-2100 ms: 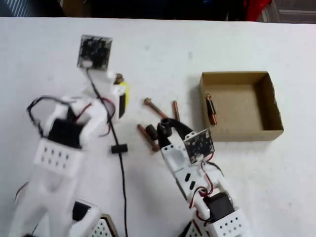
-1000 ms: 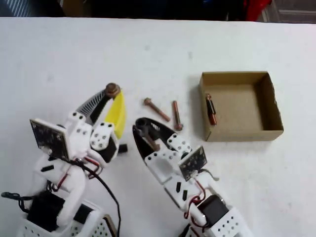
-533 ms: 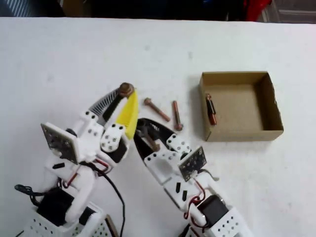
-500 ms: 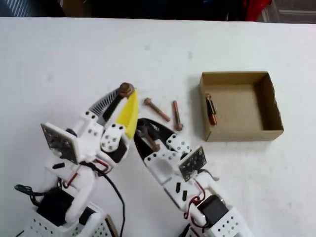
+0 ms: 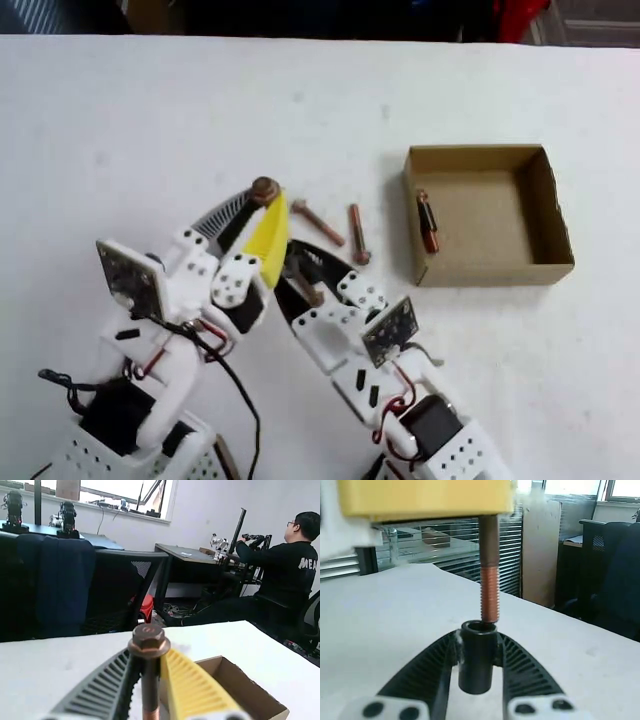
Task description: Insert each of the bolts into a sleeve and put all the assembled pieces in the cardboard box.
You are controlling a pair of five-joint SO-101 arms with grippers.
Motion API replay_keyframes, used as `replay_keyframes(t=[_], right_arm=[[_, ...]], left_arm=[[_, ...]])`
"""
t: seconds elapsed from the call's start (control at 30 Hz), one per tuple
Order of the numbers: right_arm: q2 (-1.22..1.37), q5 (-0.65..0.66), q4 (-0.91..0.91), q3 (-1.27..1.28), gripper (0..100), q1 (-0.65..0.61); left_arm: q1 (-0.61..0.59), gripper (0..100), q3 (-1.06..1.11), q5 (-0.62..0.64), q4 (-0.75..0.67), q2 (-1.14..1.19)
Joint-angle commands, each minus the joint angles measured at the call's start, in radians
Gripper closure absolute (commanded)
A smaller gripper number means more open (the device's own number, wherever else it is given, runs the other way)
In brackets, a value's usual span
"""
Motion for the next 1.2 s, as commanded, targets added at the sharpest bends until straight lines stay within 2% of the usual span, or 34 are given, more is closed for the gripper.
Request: replay_keyframes(t=[0.0,0.4,0.53,0.63,1.07,1.17], right_arm=[[-0.012,0.0,-0.024,0.008,98.2,-0.002],[-0.01,0.0,-0.022,0.008,98.2,-0.002],[-0.01,0.0,-0.022,0.008,98.2,-0.002],[-0.01,0.0,-0.022,0.008,98.2,-0.002],[-0.01,0.0,0.005,0.008,98.2,-0.002],[-0.01,0.0,0.007,0.008,98.2,-0.002]], left_arm=[[0.015,98,-0.031,0.012,0.003,-0.01],[0.016,98,-0.032,0.012,0.008,-0.013],[0.019,98,-0.021,0.015,0.026,-0.079],[0.019,98,0.015,0.014,0.063,-0.119],[0.021,98,0.121,0.018,0.069,-0.131],[0.061,98,0.13,0.015,0.157,-0.134]])
